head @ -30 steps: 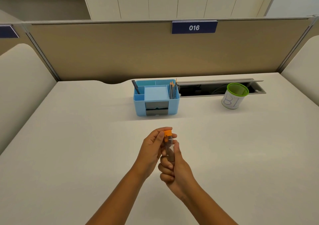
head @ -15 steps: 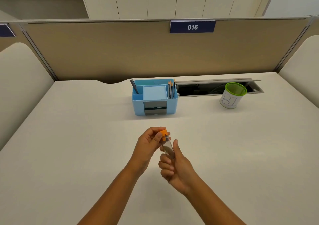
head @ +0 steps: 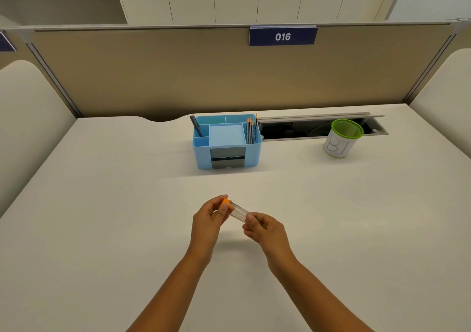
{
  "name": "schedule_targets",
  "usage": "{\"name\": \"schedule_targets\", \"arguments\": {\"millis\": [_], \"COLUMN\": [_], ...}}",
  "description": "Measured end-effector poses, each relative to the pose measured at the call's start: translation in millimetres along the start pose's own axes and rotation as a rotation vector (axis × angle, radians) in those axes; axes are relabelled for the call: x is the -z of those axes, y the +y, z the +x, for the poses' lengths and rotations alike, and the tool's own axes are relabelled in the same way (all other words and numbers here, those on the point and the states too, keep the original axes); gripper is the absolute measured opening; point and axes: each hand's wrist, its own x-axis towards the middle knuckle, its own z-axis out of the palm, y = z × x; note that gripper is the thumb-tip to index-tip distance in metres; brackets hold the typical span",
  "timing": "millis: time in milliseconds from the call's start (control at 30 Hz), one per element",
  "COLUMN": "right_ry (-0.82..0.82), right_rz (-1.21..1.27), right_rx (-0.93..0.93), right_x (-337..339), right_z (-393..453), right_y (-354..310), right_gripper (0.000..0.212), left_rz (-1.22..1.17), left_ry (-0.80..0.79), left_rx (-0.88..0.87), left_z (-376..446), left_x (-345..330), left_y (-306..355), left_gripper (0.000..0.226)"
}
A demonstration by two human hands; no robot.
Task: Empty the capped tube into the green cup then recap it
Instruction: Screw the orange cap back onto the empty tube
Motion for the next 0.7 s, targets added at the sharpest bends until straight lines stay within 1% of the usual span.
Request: {"name": "schedule_targets", "arguments": {"millis": [200,333,500,633,700], "right_ry": [-0.029,0.006,0.108,0.131,0.127], "right_rz": [0.060,0.089,0.126,0.105,0.111], "right_rx": [-0.075,-0.077,-0.075,-0.109,-0.105], "right_x": [2,2,-3,-4,-4], "right_z": [4,8,15,18,20], "right_y": [3,4,10,23,27], "right_gripper": [0.007,0.017,0.031,0.029,0.026], "left_rz": [0.034,0.030,0.025,0.088,0.143], "left_ry": [-0.024,-0.013,0.144,0.242,0.272], "left_rx": [0.015,0.034,0.087,0.142,0.160], "left_z": [-3,-7,-14,-18,-17], "left_x": [7,10,5,4,4], "left_y": [-7,-13,-25,-32,-33], "left_gripper": [0.014,0.015,0.016,0.006,0.009]}}
